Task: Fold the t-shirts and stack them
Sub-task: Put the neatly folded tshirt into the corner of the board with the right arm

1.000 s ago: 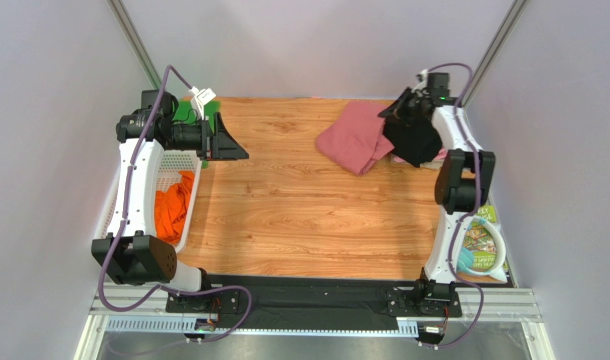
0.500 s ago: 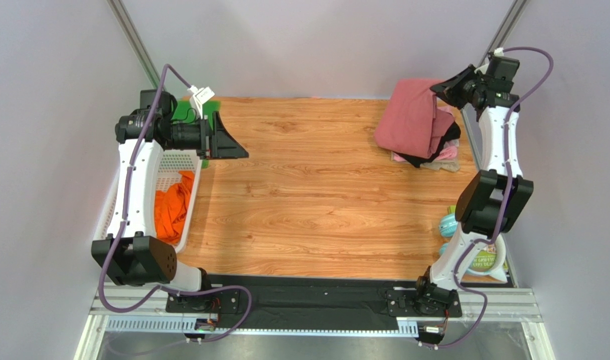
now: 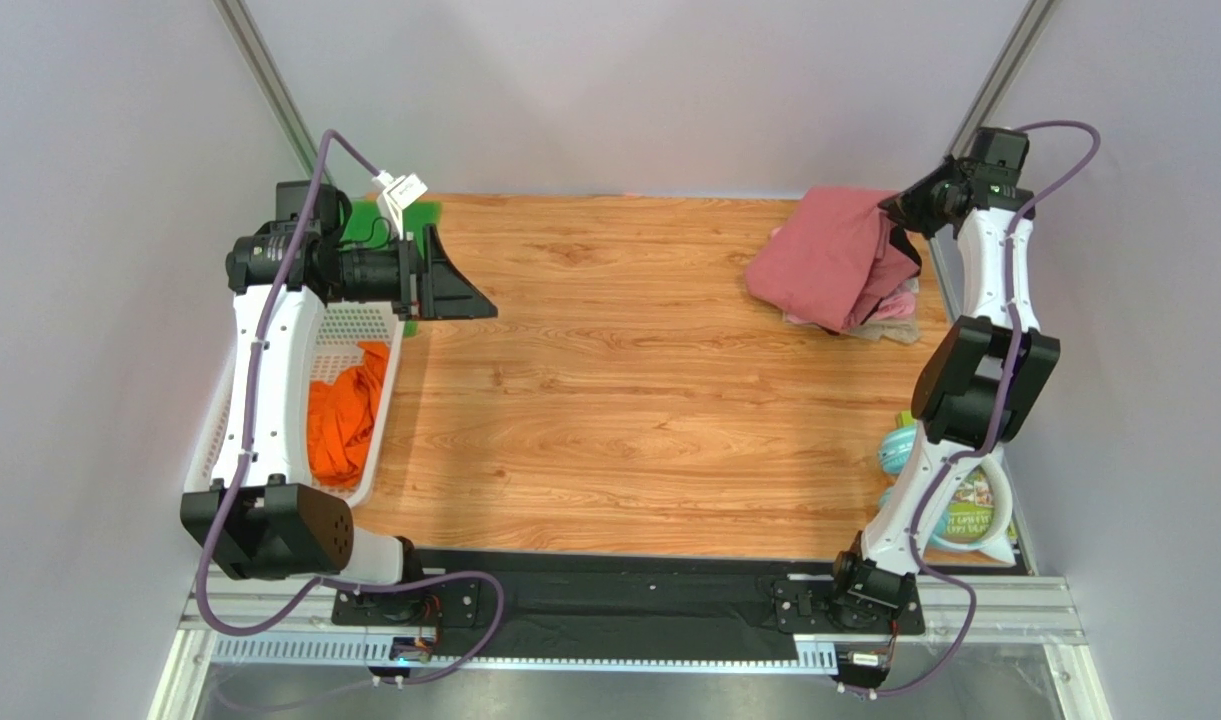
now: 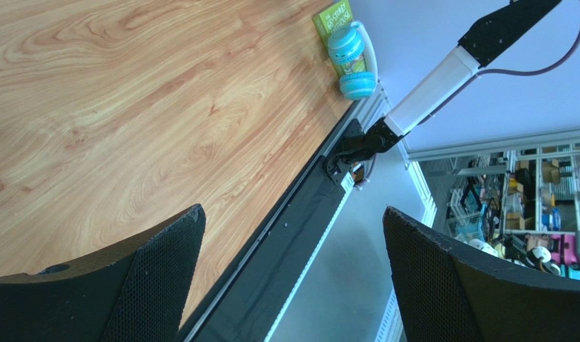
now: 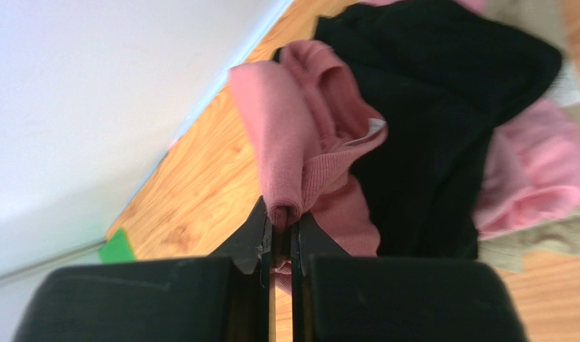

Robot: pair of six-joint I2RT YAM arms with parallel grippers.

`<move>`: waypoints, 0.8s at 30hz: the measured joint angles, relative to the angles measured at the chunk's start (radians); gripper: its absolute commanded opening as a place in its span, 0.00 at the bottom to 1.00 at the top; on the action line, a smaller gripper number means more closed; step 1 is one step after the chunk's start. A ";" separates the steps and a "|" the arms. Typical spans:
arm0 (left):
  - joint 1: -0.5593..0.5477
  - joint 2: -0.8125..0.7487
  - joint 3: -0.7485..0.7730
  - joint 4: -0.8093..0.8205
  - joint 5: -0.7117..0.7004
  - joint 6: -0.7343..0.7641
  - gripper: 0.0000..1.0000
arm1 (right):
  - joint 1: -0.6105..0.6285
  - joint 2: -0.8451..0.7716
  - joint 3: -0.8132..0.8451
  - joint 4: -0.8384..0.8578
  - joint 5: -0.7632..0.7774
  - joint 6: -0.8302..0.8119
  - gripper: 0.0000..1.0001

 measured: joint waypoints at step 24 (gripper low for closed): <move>0.000 -0.001 -0.029 -0.009 0.001 0.006 1.00 | -0.018 0.133 0.334 -0.441 0.499 -0.048 0.84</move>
